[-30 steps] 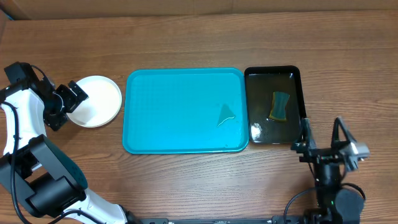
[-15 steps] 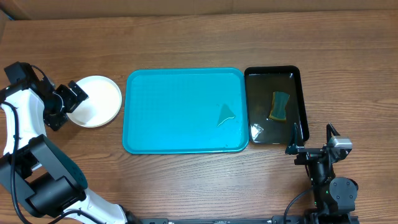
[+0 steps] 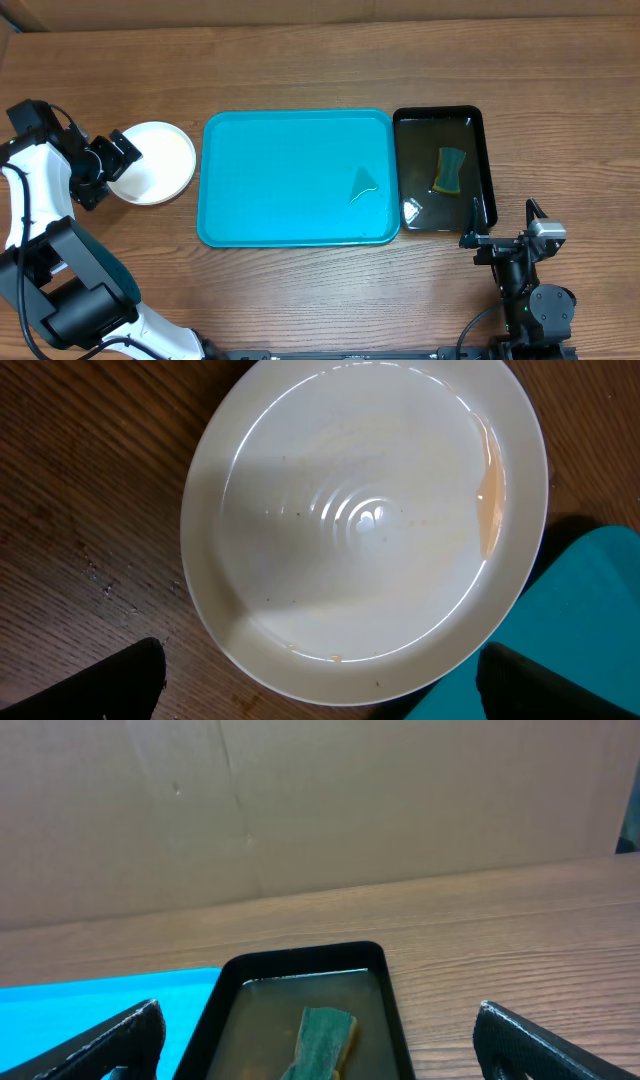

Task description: Clean dirty plates on tray and stack at the side

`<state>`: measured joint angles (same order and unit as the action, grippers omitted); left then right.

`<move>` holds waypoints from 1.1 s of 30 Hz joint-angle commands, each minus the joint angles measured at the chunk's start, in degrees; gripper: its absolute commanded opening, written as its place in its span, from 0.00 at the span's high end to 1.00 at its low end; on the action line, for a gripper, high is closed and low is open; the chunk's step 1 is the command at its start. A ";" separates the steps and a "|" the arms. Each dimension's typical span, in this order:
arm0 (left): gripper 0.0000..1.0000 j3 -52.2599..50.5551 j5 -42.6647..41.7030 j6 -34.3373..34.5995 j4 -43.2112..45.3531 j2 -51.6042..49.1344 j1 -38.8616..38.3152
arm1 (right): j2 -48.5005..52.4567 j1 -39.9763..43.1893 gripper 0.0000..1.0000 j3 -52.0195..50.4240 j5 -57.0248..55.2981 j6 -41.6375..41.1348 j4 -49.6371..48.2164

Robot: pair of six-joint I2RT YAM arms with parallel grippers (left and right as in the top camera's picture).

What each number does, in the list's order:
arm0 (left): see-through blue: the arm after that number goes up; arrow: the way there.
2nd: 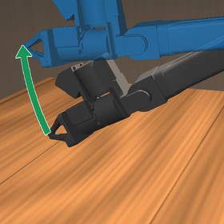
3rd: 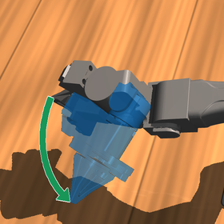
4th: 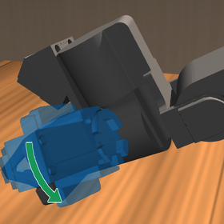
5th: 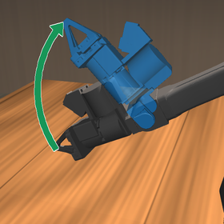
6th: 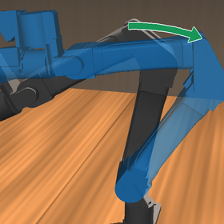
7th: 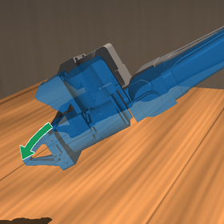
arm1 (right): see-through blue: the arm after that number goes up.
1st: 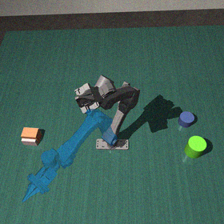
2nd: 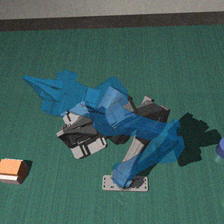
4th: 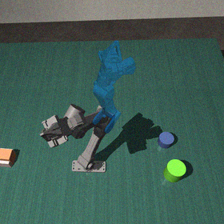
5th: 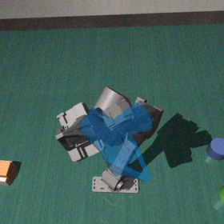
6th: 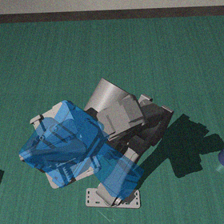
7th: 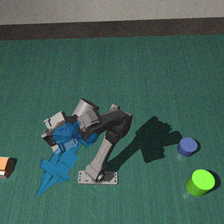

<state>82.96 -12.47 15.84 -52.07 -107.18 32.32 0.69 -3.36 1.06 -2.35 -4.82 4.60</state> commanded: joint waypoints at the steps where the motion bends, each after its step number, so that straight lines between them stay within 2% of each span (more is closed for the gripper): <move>1: 0.00 -0.35 -0.66 -1.49 0.04 -0.85 -0.24 | -0.52 0.39 0.00 -0.61 -0.52 0.37 -0.13; 33: 0.00 -0.35 -0.63 -1.51 0.04 0.28 -0.31 | -0.52 0.39 0.00 -0.61 -0.55 0.37 -0.13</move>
<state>82.96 -12.47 15.86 -52.07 -107.18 32.32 0.69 -3.36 1.06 -2.37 -4.82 4.58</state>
